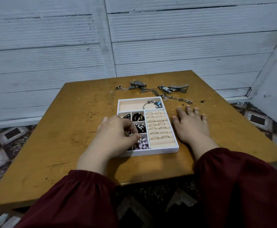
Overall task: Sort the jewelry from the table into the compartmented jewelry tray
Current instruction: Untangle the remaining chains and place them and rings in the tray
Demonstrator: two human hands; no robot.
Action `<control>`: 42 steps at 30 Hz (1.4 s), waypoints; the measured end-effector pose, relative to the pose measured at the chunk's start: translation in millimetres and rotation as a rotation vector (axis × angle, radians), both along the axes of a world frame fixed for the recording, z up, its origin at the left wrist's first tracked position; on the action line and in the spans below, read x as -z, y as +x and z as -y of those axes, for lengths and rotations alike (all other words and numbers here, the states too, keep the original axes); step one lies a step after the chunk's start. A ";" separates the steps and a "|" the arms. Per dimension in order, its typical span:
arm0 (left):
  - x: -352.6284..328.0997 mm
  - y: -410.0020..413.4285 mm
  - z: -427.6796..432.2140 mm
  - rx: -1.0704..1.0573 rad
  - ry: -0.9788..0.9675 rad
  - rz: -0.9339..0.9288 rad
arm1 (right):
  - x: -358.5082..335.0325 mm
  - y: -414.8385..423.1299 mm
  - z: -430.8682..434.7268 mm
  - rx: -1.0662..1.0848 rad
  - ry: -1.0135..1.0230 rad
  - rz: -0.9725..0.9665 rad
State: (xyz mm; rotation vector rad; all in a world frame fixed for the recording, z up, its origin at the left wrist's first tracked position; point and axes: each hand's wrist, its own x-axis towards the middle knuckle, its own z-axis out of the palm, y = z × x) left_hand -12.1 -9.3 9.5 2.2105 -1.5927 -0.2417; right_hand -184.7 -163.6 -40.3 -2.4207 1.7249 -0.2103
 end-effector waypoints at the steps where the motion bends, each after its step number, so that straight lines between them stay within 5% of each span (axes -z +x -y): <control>1: 0.0 -0.4 0.1 -0.006 -0.012 0.016 | -0.1 -0.2 -0.1 -0.001 0.000 0.002; 14: 1.0 2.7 -1.3 -0.034 -0.024 0.017 | -0.4 0.8 -0.1 0.000 -0.001 0.005; 18: -2.5 2.0 -1.2 -0.064 -0.128 -0.121 | -0.9 0.2 -0.7 0.000 -0.004 0.009; 30: -3.9 -2.8 4.6 -0.109 -0.300 -0.162 | -2.9 -2.0 -4.6 -0.004 -0.014 0.077; 42: -14.9 -28.5 64.5 0.007 -0.325 -0.196 | -18.8 -11.7 4.5 0.143 -0.114 0.732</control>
